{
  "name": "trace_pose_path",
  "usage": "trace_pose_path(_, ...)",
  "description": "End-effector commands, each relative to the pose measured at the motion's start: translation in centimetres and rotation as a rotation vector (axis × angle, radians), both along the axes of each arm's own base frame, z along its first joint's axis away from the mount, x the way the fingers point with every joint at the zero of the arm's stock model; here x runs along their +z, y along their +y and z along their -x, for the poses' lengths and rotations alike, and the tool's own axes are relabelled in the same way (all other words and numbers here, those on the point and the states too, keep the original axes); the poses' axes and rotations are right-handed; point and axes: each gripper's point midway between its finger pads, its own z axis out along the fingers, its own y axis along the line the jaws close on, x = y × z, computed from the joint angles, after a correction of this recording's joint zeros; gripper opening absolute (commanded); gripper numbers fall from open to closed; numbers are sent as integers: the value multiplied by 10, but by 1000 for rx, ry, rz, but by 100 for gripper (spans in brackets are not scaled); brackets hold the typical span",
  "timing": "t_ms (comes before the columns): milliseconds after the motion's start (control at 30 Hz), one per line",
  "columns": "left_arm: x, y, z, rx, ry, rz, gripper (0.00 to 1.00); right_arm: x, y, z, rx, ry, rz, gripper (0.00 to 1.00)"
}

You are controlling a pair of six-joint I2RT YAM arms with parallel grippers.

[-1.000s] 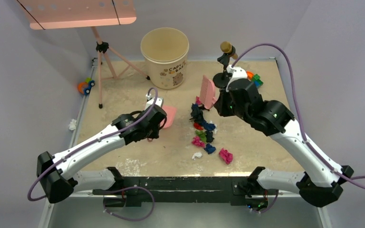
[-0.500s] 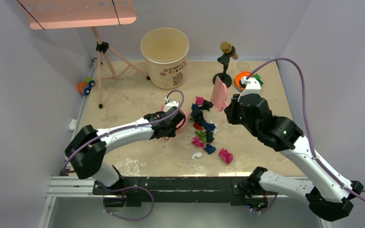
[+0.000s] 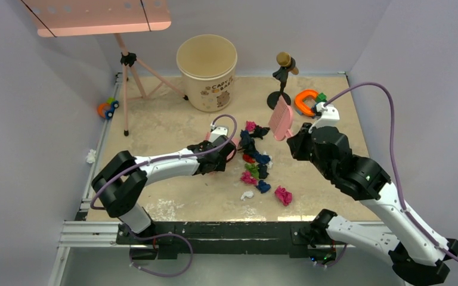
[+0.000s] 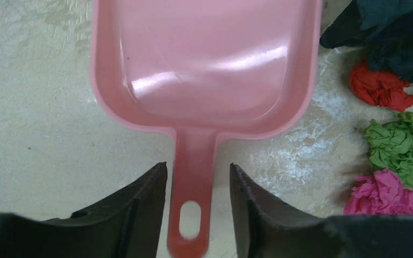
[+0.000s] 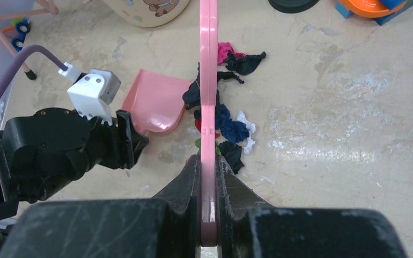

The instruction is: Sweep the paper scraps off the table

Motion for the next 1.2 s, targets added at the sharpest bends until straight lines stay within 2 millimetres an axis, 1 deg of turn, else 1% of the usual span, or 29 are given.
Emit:
trace_pose_path(0, 8, -2, -2, 11, -50, 61, 61, 10, 6, -8, -17, -37, -51, 0)
trace_pose_path(33, 7, 0, 1, 10, -53, 67, 68, 10, 7, -8, -13, -36, -49, 0)
trace_pose_path(67, 9, 1, 2, 8, -58, 78, 73, 11, 8, -9, -9, -39, -49, 0)
trace_pose_path(100, 10, 2, 3, 7, -63, 86, 75, 11, 9, -10, -5, -41, -47, 0)
trace_pose_path(200, 8, 5, 8, 5, -71, 110, 78, 13, 11, -11, 2, -45, -41, 0)
trace_pose_path(300, 8, 7, 12, -3, -121, 159, 79, 14, 12, -11, 10, -49, -43, 0)
trace_pose_path(333, 7, 8, 14, -13, -150, 175, 79, 14, 13, -11, 14, -50, -45, 0)
trace_pose_path(400, 11, 3, 13, -45, -243, 216, 81, 14, 14, -11, 21, -51, -48, 0)
trace_pose_path(500, 12, 2, 11, -56, -329, 200, 83, 15, 17, -11, 29, -52, -53, 0)
trace_pose_path(600, 6, -2, 11, -65, -337, 172, 82, 18, 17, -11, 33, -53, -55, 0)
trace_pose_path(733, 3, -11, 11, -97, -350, 204, 80, 20, 16, -10, 32, -58, -55, 0)
trace_pose_path(933, -3, -20, 4, -99, -314, 205, 76, 15, 18, -10, 37, -44, -51, 0)
trace_pose_path(1167, -2, -16, -4, -59, -303, 159, 66, 15, 20, -12, 42, -42, -47, 0)
